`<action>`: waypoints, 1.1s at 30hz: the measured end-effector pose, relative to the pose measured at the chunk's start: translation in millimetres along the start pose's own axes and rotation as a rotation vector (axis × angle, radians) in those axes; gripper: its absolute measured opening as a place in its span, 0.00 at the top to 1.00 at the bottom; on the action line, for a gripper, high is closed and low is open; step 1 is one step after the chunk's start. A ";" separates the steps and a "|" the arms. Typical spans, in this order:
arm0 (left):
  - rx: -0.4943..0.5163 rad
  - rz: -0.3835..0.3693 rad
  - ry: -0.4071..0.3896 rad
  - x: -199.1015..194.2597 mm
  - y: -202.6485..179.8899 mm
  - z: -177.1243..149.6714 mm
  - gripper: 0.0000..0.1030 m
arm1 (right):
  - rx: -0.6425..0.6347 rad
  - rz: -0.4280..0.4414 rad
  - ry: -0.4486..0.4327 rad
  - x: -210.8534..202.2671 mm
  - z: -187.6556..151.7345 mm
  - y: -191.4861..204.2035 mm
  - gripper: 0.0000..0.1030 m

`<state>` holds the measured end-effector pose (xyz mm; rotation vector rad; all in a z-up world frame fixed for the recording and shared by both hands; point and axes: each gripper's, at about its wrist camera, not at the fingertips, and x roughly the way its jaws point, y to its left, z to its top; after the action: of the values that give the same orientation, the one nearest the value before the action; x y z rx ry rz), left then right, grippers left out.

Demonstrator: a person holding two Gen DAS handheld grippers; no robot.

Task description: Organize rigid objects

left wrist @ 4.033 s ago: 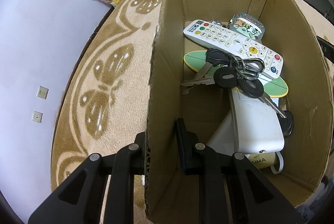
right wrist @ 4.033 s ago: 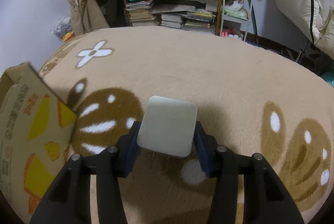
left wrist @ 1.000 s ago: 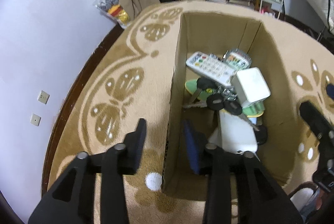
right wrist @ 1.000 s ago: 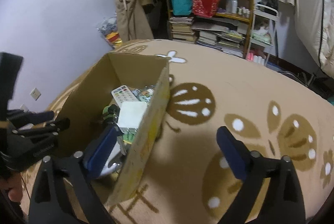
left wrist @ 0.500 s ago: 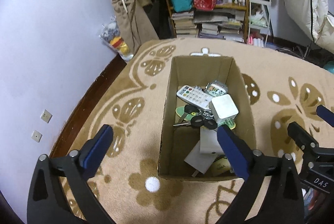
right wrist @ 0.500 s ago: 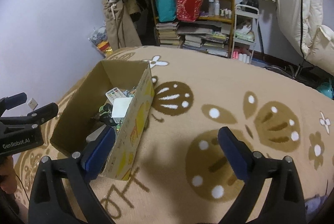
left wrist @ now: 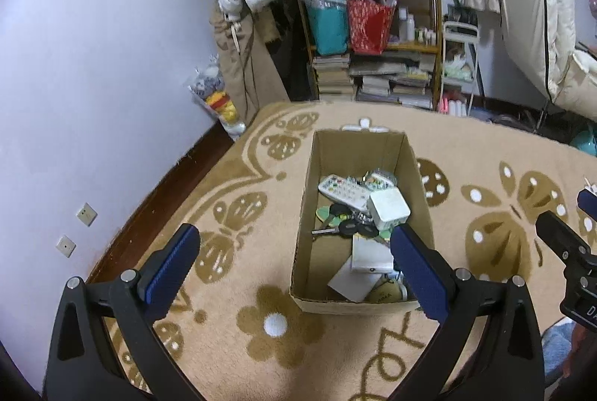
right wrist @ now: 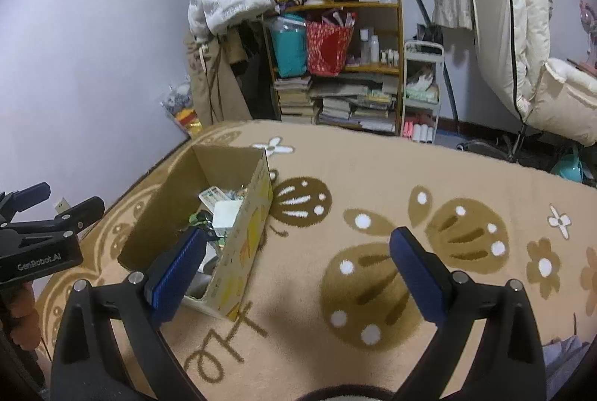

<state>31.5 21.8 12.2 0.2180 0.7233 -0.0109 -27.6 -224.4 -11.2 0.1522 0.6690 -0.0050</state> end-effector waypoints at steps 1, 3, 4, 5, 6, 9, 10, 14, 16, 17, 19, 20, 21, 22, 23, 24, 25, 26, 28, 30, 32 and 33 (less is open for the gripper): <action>-0.006 0.005 -0.018 -5.5 0.8 -0.8 0.02 | -0.002 -0.002 -0.016 -5.0 -0.8 0.4 0.00; -0.032 0.020 -0.060 -17.0 3.9 -3.2 0.02 | -0.002 0.000 -0.046 -14.4 -2.8 -0.2 0.00; -0.040 0.024 -0.076 -21.7 4.4 -4.3 0.02 | 0.001 0.003 -0.060 -18.5 -3.7 -0.6 0.00; -0.046 0.029 -0.096 -28.3 6.1 -5.9 0.02 | 0.007 0.004 -0.075 -22.6 -4.6 -0.8 0.00; -0.045 0.031 -0.104 -31.4 6.4 -6.8 0.02 | 0.013 0.007 -0.089 -27.2 -6.0 -0.9 0.00; -0.046 0.041 -0.125 -41.3 8.5 -9.9 0.02 | 0.017 0.017 -0.109 -35.0 -8.2 -1.2 0.00; -0.049 0.037 -0.130 -44.4 8.9 -11.7 0.02 | 0.012 0.013 -0.117 -37.8 -9.1 -0.9 0.00; -0.055 0.029 -0.149 -53.6 8.5 -18.1 0.02 | 0.010 0.009 -0.151 -47.3 -12.5 -2.1 0.00; -0.049 0.032 -0.158 -56.5 7.1 -21.4 0.02 | 0.022 0.019 -0.165 -51.7 -14.8 -4.0 0.00; -0.046 0.033 -0.157 -57.3 5.3 -23.2 0.02 | 0.028 0.021 -0.174 -54.0 -16.7 -5.1 0.00; -0.042 0.028 -0.162 -58.9 3.9 -26.3 0.02 | 0.036 0.022 -0.184 -56.8 -19.6 -7.9 0.00; -0.037 0.028 -0.165 -60.0 2.7 -27.2 0.02 | 0.040 0.024 -0.183 -57.0 -20.8 -9.9 0.00; -0.034 0.028 -0.168 -60.3 1.9 -27.6 0.02 | 0.044 0.025 -0.178 -56.7 -21.6 -11.8 0.00; -0.030 0.027 -0.172 -60.9 1.3 -27.6 0.02 | 0.047 0.025 -0.178 -56.6 -22.4 -13.6 0.00; -0.029 0.028 -0.175 -61.2 0.6 -27.8 0.02 | 0.052 0.024 -0.182 -56.3 -23.2 -15.1 0.00; -0.030 0.025 -0.178 -61.1 -0.2 -28.3 0.02 | 0.055 0.022 -0.184 -56.3 -24.4 -15.4 0.00; -0.030 0.018 -0.176 -60.4 -0.4 -28.3 0.02 | 0.058 0.022 -0.183 -55.0 -25.2 -16.3 0.00; -0.029 0.014 -0.175 -59.3 -1.4 -28.6 0.02 | 0.061 0.020 -0.183 -53.7 -26.2 -16.8 0.00; -0.020 0.022 -0.170 -55.7 -3.6 -28.3 0.02 | 0.063 0.018 -0.177 -50.7 -28.0 -18.2 0.00; -0.016 0.018 -0.157 -50.4 -5.3 -28.4 0.02 | 0.069 0.019 -0.165 -46.0 -29.1 -21.2 0.00; -0.020 0.011 -0.146 -44.7 -6.2 -28.2 0.02 | 0.070 0.016 -0.158 -42.2 -30.4 -20.9 0.00; -0.018 0.013 -0.142 -42.0 -7.1 -28.0 0.02 | 0.069 0.013 -0.154 -39.9 -31.0 -21.3 0.00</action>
<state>-18.9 17.7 18.1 0.2025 0.5807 -0.0073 -79.2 -242.8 -13.5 0.2207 0.5146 -0.0272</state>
